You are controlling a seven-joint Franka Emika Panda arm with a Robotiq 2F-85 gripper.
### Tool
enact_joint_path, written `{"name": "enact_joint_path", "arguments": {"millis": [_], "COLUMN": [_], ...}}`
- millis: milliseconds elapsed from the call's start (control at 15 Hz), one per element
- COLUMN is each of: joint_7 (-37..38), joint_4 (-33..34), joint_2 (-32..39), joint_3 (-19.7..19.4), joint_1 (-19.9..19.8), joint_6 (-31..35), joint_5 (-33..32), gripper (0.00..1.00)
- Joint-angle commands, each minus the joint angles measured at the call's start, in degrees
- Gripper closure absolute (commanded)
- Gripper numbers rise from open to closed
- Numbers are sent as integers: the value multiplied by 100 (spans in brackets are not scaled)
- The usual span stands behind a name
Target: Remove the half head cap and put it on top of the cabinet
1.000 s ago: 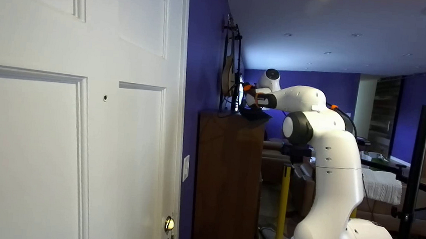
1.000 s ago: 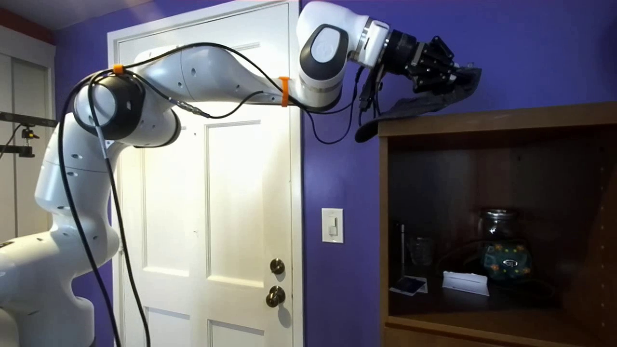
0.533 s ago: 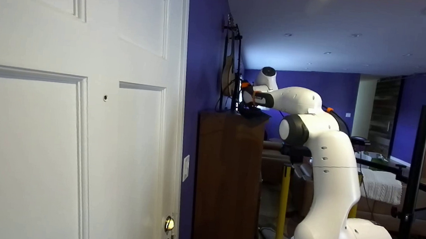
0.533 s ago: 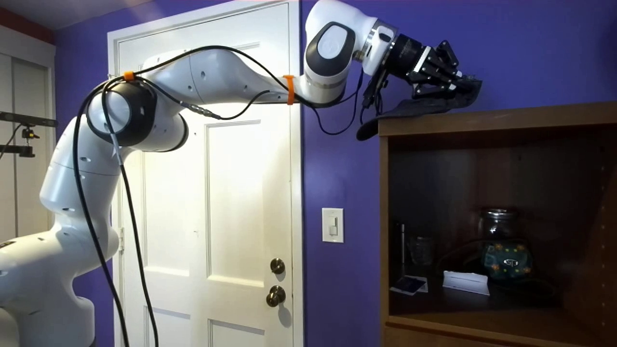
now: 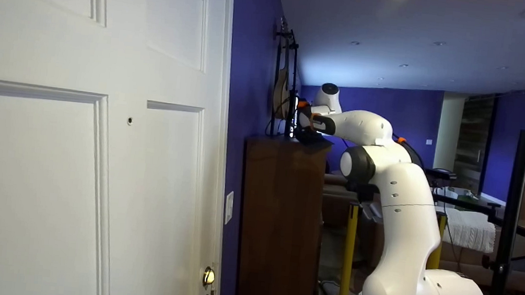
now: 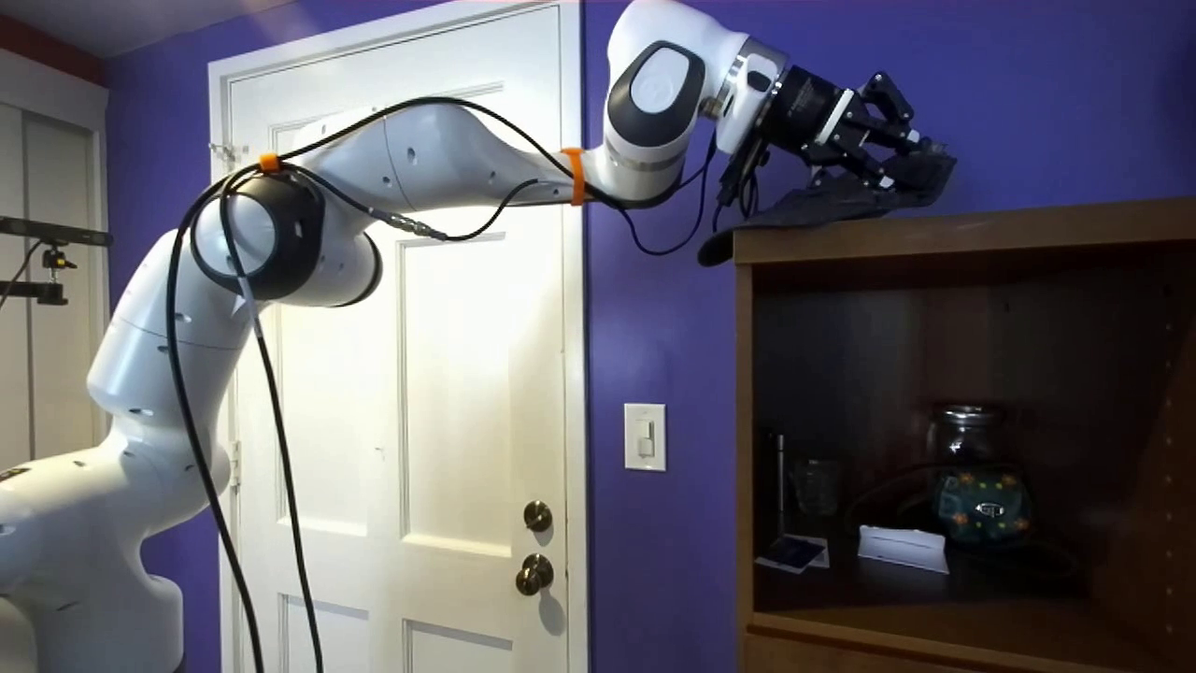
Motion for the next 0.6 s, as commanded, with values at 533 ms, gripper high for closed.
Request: {"name": "enact_joint_path", "arguments": {"millis": [533], "joint_7": [72], "joint_4": [1230], "joint_2": [454], "joint_3": [168], "joint_1": [-116], "joint_6": [-1732], "joint_5": [461], "gripper": [0]}}
